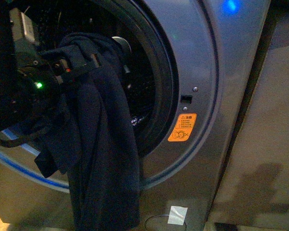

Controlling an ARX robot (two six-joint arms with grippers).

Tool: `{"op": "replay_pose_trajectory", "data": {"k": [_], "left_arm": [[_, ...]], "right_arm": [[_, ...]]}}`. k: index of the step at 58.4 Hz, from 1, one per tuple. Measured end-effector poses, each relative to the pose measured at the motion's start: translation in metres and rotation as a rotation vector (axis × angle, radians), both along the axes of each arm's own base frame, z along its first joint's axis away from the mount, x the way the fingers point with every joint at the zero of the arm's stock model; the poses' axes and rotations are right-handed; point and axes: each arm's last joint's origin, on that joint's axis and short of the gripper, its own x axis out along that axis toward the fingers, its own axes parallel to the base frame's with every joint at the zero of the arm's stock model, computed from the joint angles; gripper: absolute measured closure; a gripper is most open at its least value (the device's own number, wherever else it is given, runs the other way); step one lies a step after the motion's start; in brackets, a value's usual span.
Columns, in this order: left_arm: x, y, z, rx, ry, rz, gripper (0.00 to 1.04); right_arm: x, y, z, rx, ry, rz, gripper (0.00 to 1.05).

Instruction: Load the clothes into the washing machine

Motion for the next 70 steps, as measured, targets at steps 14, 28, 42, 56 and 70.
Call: {"op": "replay_pose_trajectory", "data": {"k": [14, 28, 42, 56, 70], "left_arm": [[0.038, -0.008, -0.010, 0.020, 0.033, 0.026, 0.97], [0.086, -0.002, -0.017, 0.041, 0.080, 0.078, 0.97], [0.133, 0.004, -0.024, 0.020, 0.133, 0.113, 0.97], [0.169, -0.001, -0.019, 0.018, 0.134, 0.111, 0.97], [0.204, -0.005, 0.002, 0.015, 0.101, 0.146, 0.98]], "right_arm": [[-0.009, 0.000, -0.018, 0.000, -0.001, 0.003, 1.02], [-0.016, 0.000, -0.031, 0.000, -0.002, 0.002, 1.02], [-0.022, 0.000, -0.039, 0.000, -0.006, 0.002, 1.02], [-0.025, 0.000, -0.044, 0.000, -0.005, 0.002, 1.02], [-0.032, 0.000, -0.055, -0.001, 0.009, 0.002, 1.02]]}}
